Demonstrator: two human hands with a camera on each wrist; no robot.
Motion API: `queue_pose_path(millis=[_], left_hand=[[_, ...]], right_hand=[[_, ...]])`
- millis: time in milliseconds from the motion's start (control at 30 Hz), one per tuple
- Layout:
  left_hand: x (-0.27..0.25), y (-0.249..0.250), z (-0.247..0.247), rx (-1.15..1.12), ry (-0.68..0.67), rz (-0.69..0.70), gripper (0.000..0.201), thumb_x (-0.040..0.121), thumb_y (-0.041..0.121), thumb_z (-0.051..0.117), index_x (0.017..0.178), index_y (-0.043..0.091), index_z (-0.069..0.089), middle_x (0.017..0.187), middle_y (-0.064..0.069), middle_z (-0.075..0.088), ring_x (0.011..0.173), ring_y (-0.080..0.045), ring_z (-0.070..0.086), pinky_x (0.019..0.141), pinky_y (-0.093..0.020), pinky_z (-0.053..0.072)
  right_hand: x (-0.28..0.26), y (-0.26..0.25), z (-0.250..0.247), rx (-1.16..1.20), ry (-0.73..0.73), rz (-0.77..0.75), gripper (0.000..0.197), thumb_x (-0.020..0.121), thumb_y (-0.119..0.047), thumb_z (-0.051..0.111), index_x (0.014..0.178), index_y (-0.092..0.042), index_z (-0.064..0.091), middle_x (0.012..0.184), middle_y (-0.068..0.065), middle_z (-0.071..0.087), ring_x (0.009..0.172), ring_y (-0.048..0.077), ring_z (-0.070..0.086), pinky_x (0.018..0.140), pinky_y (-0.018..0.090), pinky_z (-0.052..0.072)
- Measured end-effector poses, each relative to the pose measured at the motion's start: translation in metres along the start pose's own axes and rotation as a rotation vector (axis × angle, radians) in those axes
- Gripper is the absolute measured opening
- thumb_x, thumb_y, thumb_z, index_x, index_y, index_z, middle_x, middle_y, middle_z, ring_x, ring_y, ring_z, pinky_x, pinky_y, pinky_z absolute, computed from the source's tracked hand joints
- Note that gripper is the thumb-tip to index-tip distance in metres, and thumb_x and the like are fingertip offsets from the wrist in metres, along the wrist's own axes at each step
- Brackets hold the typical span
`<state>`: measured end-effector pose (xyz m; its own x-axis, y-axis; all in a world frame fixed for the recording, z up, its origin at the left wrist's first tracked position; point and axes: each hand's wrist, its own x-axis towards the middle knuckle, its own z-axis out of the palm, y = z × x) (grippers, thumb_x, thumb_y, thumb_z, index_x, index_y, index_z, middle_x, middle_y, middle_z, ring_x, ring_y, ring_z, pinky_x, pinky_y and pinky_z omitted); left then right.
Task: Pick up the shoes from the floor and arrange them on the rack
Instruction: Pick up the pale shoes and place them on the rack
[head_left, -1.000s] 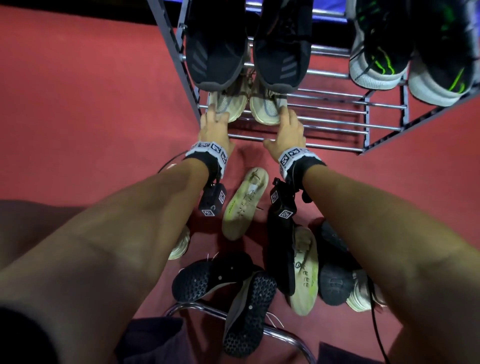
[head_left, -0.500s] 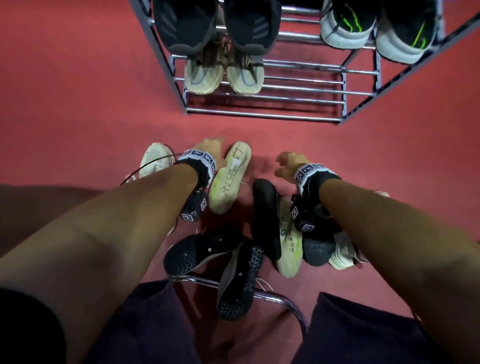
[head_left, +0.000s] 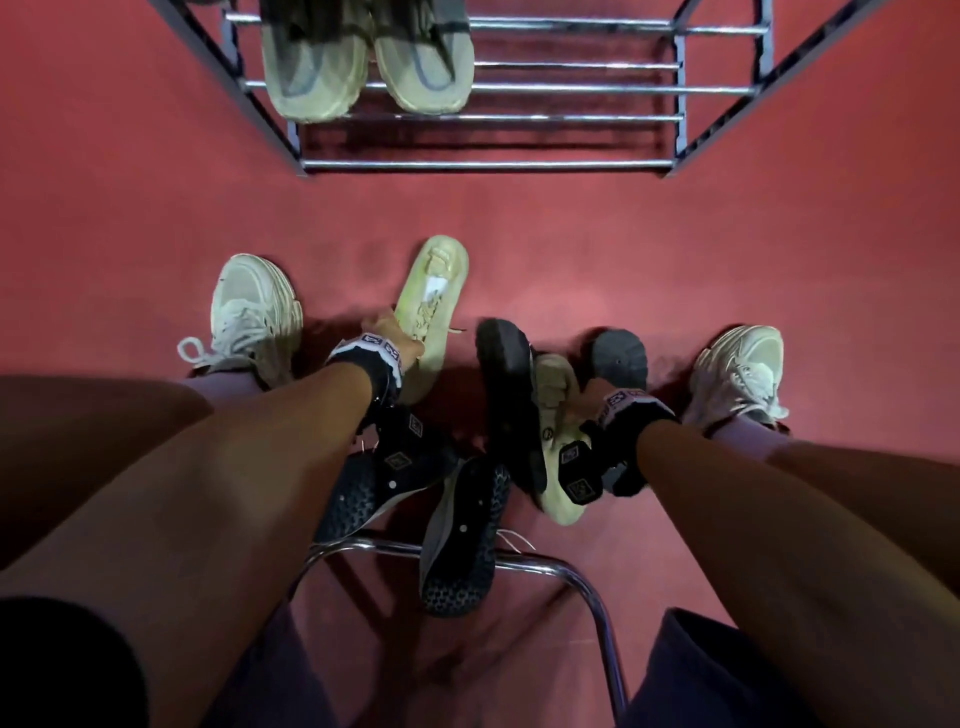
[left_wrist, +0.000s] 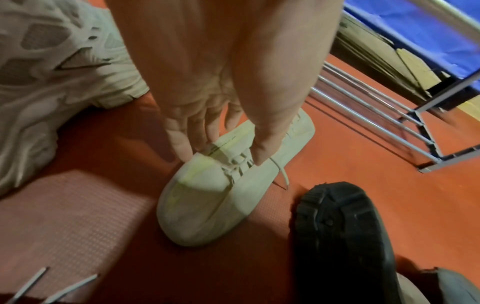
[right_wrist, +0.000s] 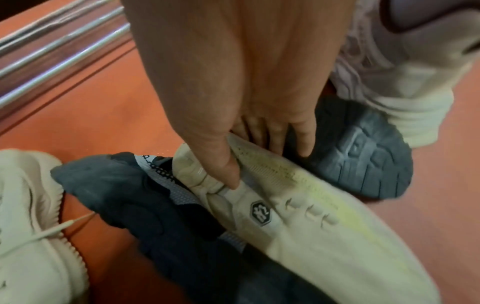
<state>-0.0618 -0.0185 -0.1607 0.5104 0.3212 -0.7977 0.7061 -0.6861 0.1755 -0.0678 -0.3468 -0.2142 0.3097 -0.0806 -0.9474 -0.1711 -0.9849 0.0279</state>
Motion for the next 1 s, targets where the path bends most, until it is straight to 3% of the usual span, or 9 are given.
queue_pose_path(millis=[133,200,300,367,467,533,667,800,1000], left_hand=[[-0.004,0.013,-0.010,-0.059,-0.029,-0.027,0.068,0.056,0.041,0.071,0.115,0.015,0.050,0.110,-0.009,0.063,0.092,-0.031,0.063,0.089,-0.040,0.053],[-0.001,0.016,-0.008,-0.088,-0.040,-0.051,0.067,0.057,0.041,0.071,0.114,0.014,0.050,0.104,-0.009,0.064,0.087,-0.032,0.065,0.087,-0.042,0.054],[-0.007,0.019,-0.009,-0.138,-0.063,-0.088,0.065,0.063,0.041,0.073,0.115,0.013,0.045,0.101,-0.010,0.061,0.087,-0.032,0.063,0.087,-0.041,0.053],[0.012,0.014,0.006,-0.151,-0.111,-0.089,0.071,0.054,0.046,0.077,0.110,0.016,0.046,0.097,-0.006,0.062,0.088,-0.029,0.064,0.088,-0.040,0.053],[0.087,-0.022,0.057,-0.162,-0.147,-0.067,0.093,0.022,0.055,0.081,0.107,0.026,0.060,0.101,-0.001,0.072,0.085,-0.020,0.070,0.084,-0.037,0.057],[0.087,-0.020,0.058,-0.170,-0.155,-0.061,0.071,0.036,0.047,0.081,0.100,0.025,0.062,0.099,-0.001,0.073,0.084,-0.021,0.070,0.085,-0.038,0.057],[-0.008,0.025,-0.002,-0.015,-0.096,0.014,0.024,0.081,0.018,0.067,0.101,0.016,0.053,0.099,-0.006,0.061,0.093,-0.028,0.062,0.091,-0.040,0.052],[-0.021,0.035,-0.025,0.201,-0.063,0.102,0.030,0.078,0.013,0.066,0.105,0.015,0.052,0.110,-0.008,0.060,0.095,-0.031,0.060,0.089,-0.044,0.053],[-0.043,0.038,-0.062,0.192,-0.125,0.235,0.020,0.084,0.012,0.064,0.098,0.016,0.051,0.089,-0.005,0.052,0.081,-0.020,0.050,0.066,-0.029,0.041]], right_hand=[[0.030,0.008,0.011,0.125,0.029,-0.066,0.085,0.040,-0.074,0.044,0.099,-0.017,0.067,0.110,0.013,0.069,0.101,0.033,0.065,0.092,0.045,0.052],[0.019,0.003,0.009,0.163,0.032,-0.056,0.071,0.042,-0.069,0.059,0.090,-0.018,0.061,0.099,0.011,0.070,0.097,0.034,0.066,0.087,0.046,0.055],[0.019,0.009,0.019,0.237,0.015,-0.006,0.073,0.048,-0.069,0.065,0.102,-0.021,0.051,0.101,0.010,0.061,0.096,0.035,0.062,0.088,0.049,0.053],[0.002,0.003,0.015,0.241,0.044,0.022,0.064,0.052,-0.073,0.058,0.087,-0.018,0.057,0.093,0.014,0.066,0.087,0.036,0.065,0.081,0.046,0.055],[-0.029,-0.008,0.005,0.205,-0.002,-0.037,0.029,0.064,-0.047,0.060,0.078,-0.021,0.060,0.093,0.012,0.069,0.085,0.033,0.065,0.080,0.043,0.057],[-0.037,-0.006,0.001,0.221,0.001,-0.061,0.028,0.063,-0.042,0.059,0.087,-0.029,0.058,0.095,0.008,0.067,0.085,0.031,0.064,0.080,0.044,0.057],[-0.034,0.003,-0.003,0.149,-0.008,-0.122,0.027,0.074,-0.044,0.057,0.099,-0.037,0.052,0.107,0.008,0.063,0.090,0.032,0.061,0.083,0.046,0.056],[-0.072,-0.011,-0.027,0.052,0.092,-0.183,0.034,0.089,-0.025,0.052,0.122,-0.019,0.052,0.123,0.014,0.060,0.109,0.035,0.059,0.091,0.038,0.048],[-0.105,-0.013,-0.056,-0.032,0.300,-0.197,0.050,0.090,-0.028,0.053,0.138,-0.022,0.038,0.131,0.019,0.054,0.116,0.039,0.056,0.095,0.043,0.048]])
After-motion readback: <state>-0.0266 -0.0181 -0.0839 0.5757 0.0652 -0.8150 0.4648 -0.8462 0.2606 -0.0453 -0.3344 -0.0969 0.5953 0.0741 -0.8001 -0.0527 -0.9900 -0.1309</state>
